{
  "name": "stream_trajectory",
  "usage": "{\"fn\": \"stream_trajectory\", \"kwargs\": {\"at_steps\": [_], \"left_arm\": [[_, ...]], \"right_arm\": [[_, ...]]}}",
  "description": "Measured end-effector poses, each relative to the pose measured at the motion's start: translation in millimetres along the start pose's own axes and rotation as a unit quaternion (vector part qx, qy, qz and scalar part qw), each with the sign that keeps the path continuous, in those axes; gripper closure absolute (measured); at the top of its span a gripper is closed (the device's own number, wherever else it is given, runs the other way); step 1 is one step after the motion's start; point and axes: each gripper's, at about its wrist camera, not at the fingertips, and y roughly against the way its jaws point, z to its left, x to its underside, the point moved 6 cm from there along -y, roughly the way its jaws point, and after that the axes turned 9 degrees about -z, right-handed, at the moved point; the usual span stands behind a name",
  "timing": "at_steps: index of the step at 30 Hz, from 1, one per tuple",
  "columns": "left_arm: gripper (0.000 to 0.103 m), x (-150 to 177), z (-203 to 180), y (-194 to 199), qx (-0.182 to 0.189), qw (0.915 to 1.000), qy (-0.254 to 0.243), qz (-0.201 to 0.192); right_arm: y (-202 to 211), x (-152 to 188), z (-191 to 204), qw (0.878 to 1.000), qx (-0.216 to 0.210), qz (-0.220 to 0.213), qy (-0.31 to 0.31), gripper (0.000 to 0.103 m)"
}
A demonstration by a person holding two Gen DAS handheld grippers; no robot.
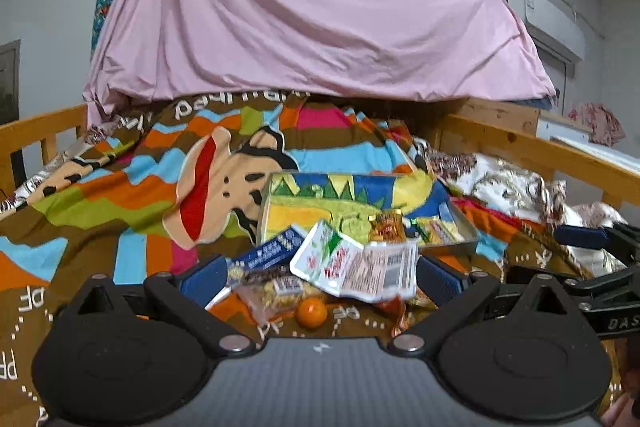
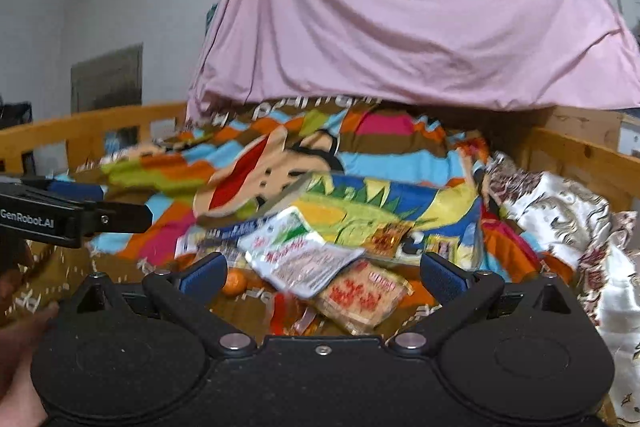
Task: Organize snacks
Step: 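Move both tools back from the tin box to the snack pile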
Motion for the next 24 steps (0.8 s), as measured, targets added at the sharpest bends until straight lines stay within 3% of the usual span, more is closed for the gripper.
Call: {"fn": "stream_trajectory", "kwargs": {"at_steps": [15,24], "left_arm": [[0.000,33,13,-25,0.027,0.9974,-0.016,0.065],[0.000,39,12,-59,0.086,0.9905,-0.033,0.102]], "right_arm": [[-35,27,-2,0.996,-0.007,0.088,-0.017,0.001],[-57,43,2,0.990,-0.024,0.127,-0.050,0.001]]}}
